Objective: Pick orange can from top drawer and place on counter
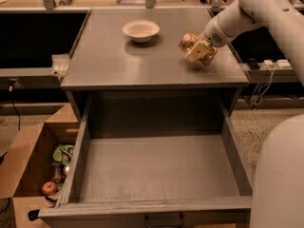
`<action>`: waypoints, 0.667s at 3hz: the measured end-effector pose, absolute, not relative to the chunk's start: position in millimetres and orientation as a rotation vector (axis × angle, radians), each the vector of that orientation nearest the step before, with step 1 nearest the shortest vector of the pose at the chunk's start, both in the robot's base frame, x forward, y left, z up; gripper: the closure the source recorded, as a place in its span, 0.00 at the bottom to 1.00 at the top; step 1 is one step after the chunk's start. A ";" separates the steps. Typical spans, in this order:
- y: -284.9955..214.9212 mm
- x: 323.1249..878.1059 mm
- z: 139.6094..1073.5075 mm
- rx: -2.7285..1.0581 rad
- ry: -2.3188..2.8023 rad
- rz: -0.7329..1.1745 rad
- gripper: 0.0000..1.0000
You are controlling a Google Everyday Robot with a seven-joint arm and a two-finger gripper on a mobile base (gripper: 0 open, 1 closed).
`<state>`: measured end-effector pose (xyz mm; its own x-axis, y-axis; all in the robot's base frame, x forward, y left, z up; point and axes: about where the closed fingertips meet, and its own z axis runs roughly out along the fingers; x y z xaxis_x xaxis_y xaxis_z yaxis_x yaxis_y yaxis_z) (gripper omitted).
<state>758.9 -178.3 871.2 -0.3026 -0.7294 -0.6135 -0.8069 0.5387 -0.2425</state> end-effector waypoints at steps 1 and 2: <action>-178.3 758.9 871.1 -1.237 2.087 0.144 0.06; -178.2 758.9 871.1 -1.237 2.087 0.144 0.00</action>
Offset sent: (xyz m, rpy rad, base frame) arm 0.0000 0.0000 0.0000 0.0000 0.0000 0.0000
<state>758.9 -178.2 871.1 -0.3026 -0.7294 -0.6135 -0.8069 0.5386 -0.2424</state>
